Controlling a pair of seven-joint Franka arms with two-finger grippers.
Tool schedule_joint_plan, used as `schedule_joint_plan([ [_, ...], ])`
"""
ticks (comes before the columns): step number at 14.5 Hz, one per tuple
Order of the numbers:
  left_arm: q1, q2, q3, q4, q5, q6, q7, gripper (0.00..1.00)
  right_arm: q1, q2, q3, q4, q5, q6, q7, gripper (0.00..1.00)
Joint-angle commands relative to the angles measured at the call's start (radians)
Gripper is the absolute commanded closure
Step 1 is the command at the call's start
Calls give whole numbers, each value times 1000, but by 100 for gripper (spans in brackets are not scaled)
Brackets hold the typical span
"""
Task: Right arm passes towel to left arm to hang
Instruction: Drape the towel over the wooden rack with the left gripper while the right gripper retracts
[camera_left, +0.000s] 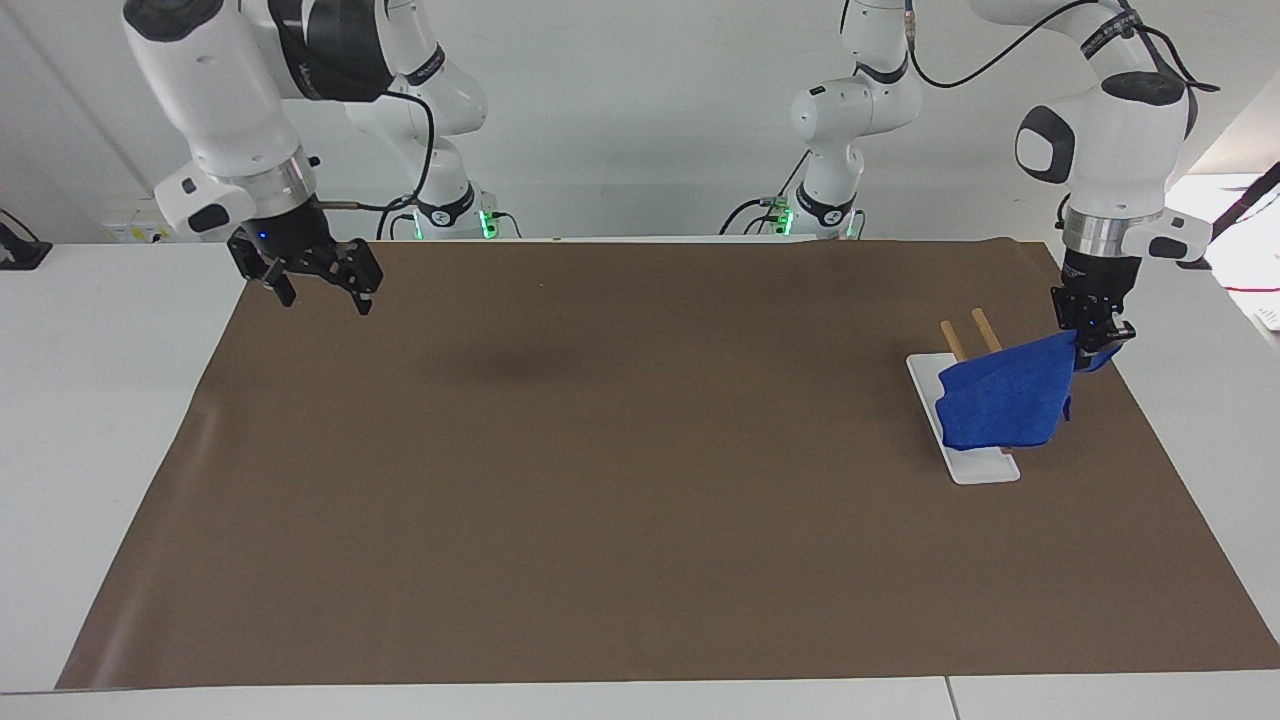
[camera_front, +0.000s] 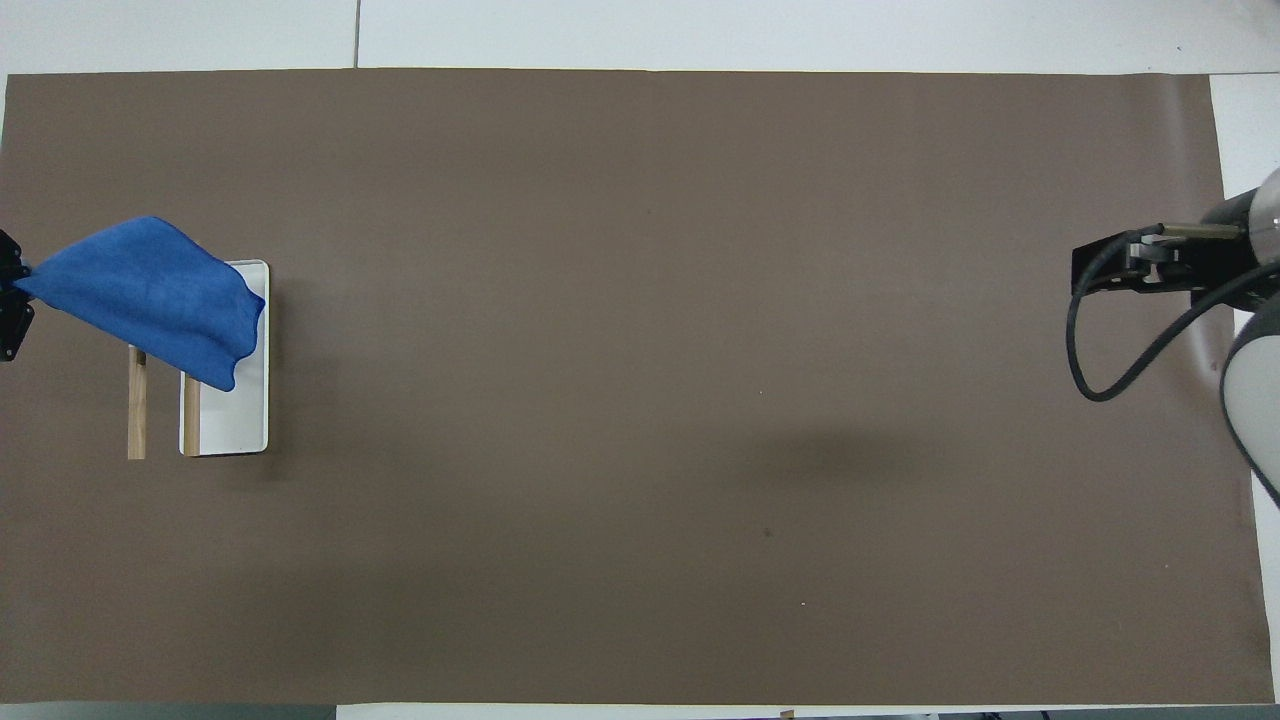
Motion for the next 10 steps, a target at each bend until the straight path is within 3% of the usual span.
schedule_joint_plan([
  [1, 57, -72, -7, -120, 20, 89, 13, 100, -20, 55, -3, 97, -42, -86, -78, 0],
  [5, 78, -63, -5, -140, 20, 105, 31, 100, -39, 51, -6, 71, 39, -110, -78, 0],
  [8, 91, -15, -4, -142, 20, 140, 28, 100, -19, 54, -6, 86, 24, -106, -76, 0],
  [9, 99, -6, -4, -133, 18, 140, 30, 71, 4, 57, -19, 103, 19, -132, -75, 0],
  [10, 99, -3, -4, -123, 18, 136, 31, 9, 36, 60, -68, 117, 19, -158, -76, 0],
])
